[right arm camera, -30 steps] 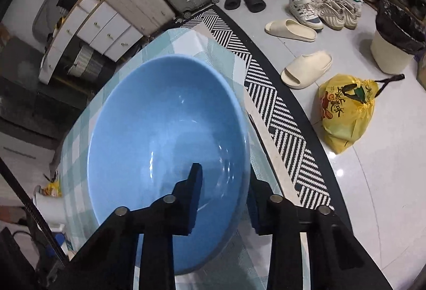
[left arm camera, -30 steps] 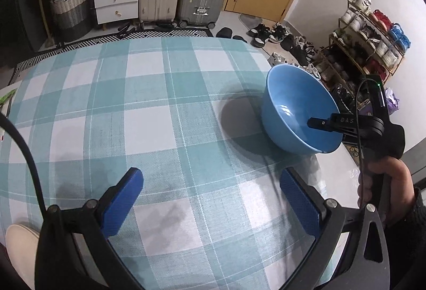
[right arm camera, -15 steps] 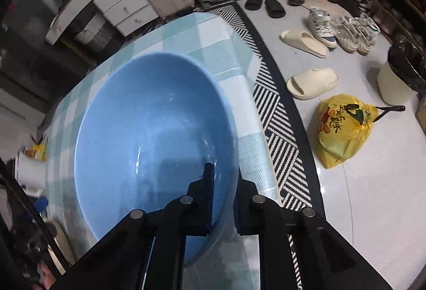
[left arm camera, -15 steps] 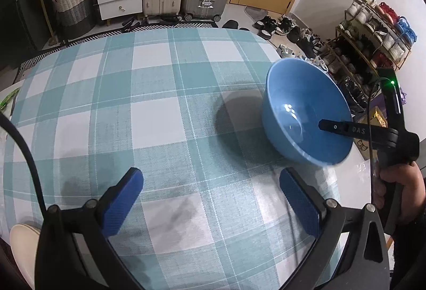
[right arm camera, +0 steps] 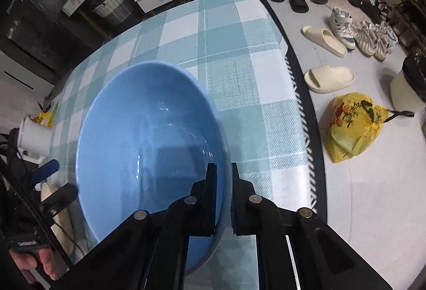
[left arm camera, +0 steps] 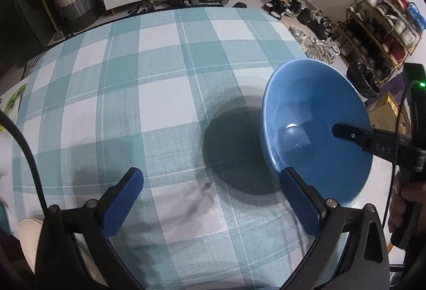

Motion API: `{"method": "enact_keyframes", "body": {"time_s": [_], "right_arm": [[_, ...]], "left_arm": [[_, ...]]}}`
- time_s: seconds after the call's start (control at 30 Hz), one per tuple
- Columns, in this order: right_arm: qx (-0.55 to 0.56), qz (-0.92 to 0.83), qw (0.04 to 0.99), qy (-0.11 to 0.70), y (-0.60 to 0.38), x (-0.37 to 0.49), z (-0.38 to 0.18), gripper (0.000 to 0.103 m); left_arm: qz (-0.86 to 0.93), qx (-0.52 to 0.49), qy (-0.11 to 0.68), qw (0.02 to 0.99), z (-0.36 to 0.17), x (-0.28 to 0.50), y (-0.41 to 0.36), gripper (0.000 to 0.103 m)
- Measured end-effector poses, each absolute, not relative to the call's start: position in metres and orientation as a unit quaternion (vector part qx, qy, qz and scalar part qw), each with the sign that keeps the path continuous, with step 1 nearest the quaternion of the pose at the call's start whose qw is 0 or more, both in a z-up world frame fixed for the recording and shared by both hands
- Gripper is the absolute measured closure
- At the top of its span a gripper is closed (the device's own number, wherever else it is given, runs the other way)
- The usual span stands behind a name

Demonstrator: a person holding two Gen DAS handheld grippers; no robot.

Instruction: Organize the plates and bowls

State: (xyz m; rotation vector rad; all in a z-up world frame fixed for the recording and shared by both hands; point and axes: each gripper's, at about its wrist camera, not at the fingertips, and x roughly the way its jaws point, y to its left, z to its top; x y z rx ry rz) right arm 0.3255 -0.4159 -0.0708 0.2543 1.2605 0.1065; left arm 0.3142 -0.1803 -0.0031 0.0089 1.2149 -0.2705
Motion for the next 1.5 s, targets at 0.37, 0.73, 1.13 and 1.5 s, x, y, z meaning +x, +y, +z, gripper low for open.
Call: {"method": "enact_keyframes", "body": {"time_s": [0.37, 0.73, 1.13, 1.5], "right_arm": [[0.099, 0.095, 0.78, 0.61, -0.385, 0.306, -0.079, 0.095], [0.074, 0.12, 0.775, 0.616, -0.361, 0.286, -0.082, 0.095], [0.074, 0.125, 0.776, 0.614, -0.359, 0.28, -0.086, 0.094], [0.101, 0.134, 0.768, 0.618, -0.36, 0.269, -0.096, 0.088]], "left_arm": [[-0.129, 0.041, 0.591, 0.795, -0.013, 0.308, -0.208, 0.0], [-0.147, 0.064, 0.636, 0.755, -0.039, 0.3, -0.206, 0.059], [-0.187, 0.09, 0.619, 0.757, -0.041, 0.28, -0.196, 0.086], [-0.188, 0.149, 0.602, 0.761, -0.041, 0.271, -0.209, 0.084]]}}
